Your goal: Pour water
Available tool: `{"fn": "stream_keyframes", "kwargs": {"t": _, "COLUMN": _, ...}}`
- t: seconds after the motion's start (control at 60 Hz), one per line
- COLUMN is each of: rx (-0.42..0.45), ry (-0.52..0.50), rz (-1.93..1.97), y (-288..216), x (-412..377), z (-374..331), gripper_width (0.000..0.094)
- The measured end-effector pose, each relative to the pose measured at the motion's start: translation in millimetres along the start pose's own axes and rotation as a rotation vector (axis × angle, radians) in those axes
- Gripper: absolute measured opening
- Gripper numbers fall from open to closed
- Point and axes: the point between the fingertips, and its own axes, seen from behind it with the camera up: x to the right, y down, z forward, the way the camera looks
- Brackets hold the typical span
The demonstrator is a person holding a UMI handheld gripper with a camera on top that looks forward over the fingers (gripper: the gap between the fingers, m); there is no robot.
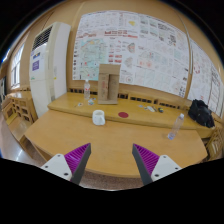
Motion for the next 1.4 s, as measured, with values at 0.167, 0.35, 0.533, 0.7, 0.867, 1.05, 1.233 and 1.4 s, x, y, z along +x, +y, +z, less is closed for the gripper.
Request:
{"fn": "stream_keyframes", "kwargs": {"t": 0.167, "rx": -0.042, "ry": 0.045, "rz": 0.042, "y": 30.3, "x": 51.6, "z": 21.3, "gripper_width": 0.0852}}
{"fn": "stream_keyframes", "kwargs": {"t": 0.35, "rx": -0.093, "ry": 0.123, "rz": 0.074, "y": 82.3, "x": 153.6, "z": 69.5, "gripper_width": 0.0847}}
{"fn": "stream_keyframes", "kwargs": {"t": 0.533, "rx": -0.109, "ry": 0.194, "rz": 0.086, "y": 118.0, "x": 277.4, "z": 137.1, "gripper_width": 0.0848}}
{"fn": "stream_keyframes", "kwargs": {"t": 0.7, "rx": -0.062, "ry": 0.245, "rz": 0.137, "y": 115.8, "x": 394.6, "z": 216.1, "gripper_width": 0.0848}}
{"fn": "stream_keyframes", "kwargs": {"t": 0.867, "rx": 0.008, "ry": 0.249, "rz": 0.187, "y": 88.1, "x": 473.5, "z": 296.9, "gripper_width": 0.0849}}
{"fn": "stream_keyframes", "kwargs": {"t": 1.05, "rx": 0.09, "ry": 0.234, "rz": 0.215, "y": 54.2, "x": 513.5, "z": 371.6, "gripper_width": 0.0799}}
{"fn": "stream_keyframes", "kwargs": {"t": 1.233, "rx": 0.153, "ry": 0.257, "rz": 0.175, "y": 36.3, "x": 528.5, "z": 401.8, "gripper_width": 0.0501}}
{"fn": "stream_keyframes", "kwargs": {"t": 1.4, "rx": 0.181, "ry": 0.281, "rz": 0.16, "y": 33.9, "x": 529.8, "z": 403.5, "gripper_width": 0.0355}}
